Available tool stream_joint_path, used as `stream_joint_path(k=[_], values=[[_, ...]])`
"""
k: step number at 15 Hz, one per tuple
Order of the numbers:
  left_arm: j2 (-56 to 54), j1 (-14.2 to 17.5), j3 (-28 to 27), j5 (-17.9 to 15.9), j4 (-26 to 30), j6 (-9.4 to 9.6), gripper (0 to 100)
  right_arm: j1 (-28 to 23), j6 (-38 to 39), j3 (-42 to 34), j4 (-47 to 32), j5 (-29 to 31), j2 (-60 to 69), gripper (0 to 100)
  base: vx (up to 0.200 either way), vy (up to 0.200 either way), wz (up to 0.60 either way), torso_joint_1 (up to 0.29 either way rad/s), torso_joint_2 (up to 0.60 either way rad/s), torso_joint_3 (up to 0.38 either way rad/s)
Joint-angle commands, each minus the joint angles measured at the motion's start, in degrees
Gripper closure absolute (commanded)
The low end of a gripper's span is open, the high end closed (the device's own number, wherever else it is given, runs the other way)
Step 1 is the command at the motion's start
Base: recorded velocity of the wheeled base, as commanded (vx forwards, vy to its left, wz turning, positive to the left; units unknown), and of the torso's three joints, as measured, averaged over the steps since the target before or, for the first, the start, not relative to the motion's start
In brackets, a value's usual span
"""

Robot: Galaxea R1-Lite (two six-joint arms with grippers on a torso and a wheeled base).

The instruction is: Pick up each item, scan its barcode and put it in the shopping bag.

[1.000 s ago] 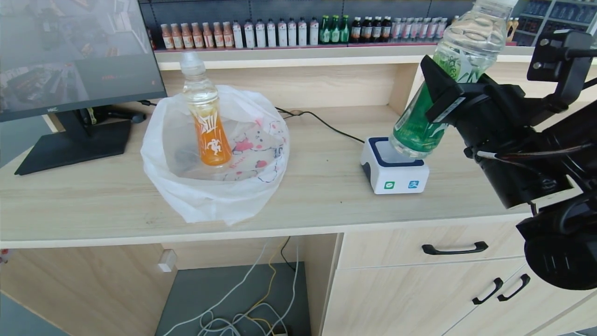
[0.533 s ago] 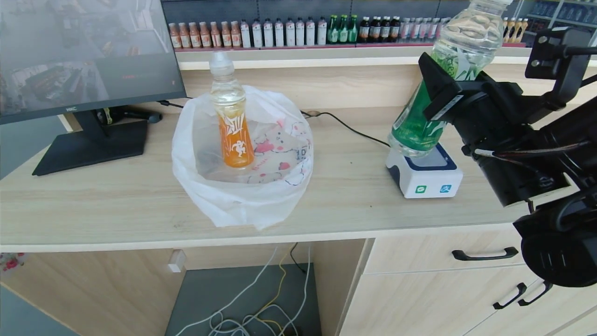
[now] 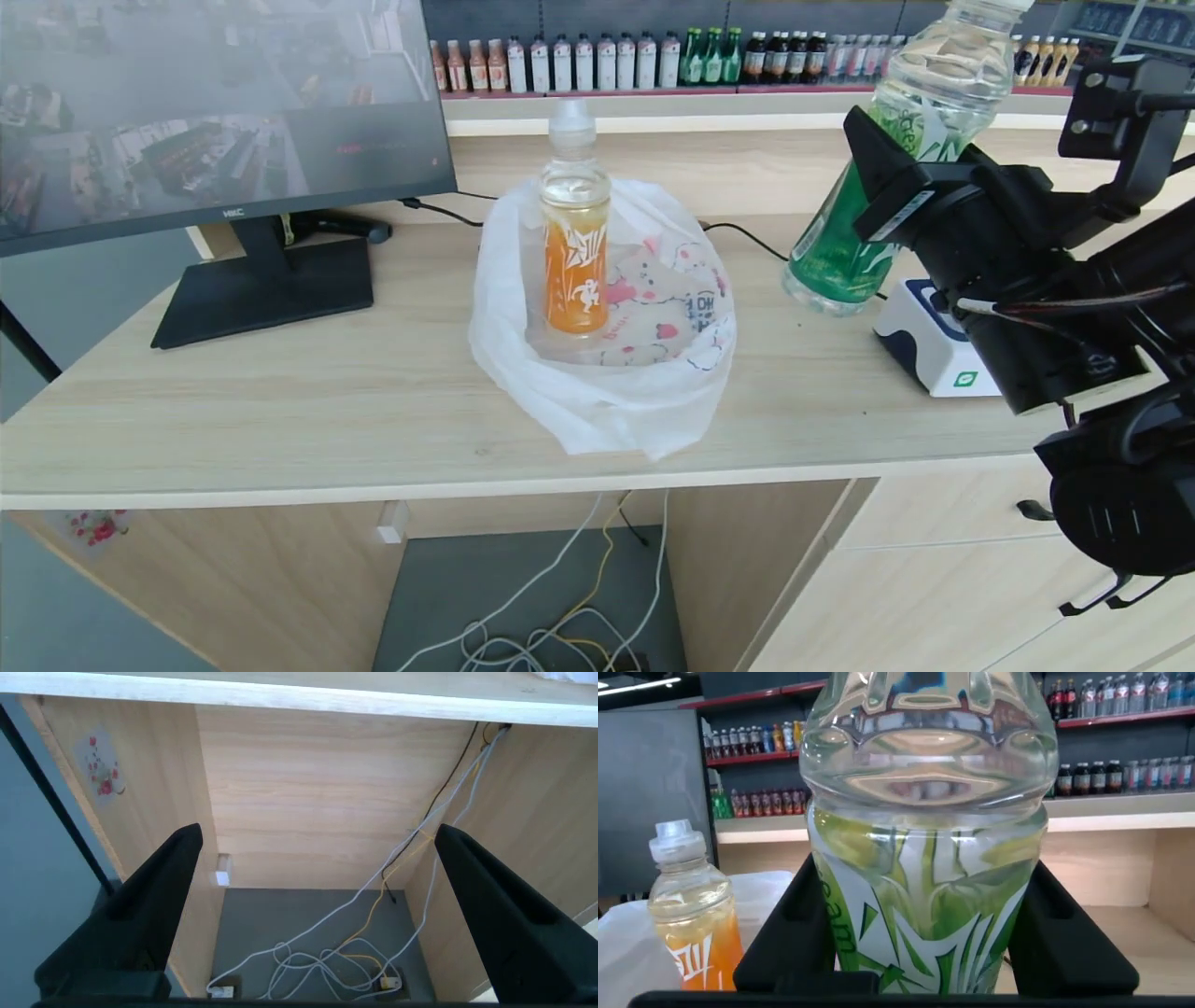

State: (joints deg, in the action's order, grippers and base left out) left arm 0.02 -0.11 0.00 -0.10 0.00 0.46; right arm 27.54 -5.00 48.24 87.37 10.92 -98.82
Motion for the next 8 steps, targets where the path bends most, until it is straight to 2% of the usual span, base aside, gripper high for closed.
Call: stream_joint_path(k=[1,2,8], values=[[0.0,0.0,0.0,0.0,0.0,0.06,0,0.1,0.0,-0.5,0.1,0.0,0.9,100,0.0,0.2,0.0,0.002,0.0,0.002],[0.0,0.0,0.0,0.0,0.0,0.15,0,0.1,0.0,-0.8,0.1,0.0,1.3,100,0.0,0.2,0.0,0.002,0.0,0.017],[0.0,0.0,0.0,0.0,0.0,0.42,0,0.7,-0.1,-1.2,0.1,-0.8,1.7,100,0.0,0.0,0.0,0.0,0.0,0.0]])
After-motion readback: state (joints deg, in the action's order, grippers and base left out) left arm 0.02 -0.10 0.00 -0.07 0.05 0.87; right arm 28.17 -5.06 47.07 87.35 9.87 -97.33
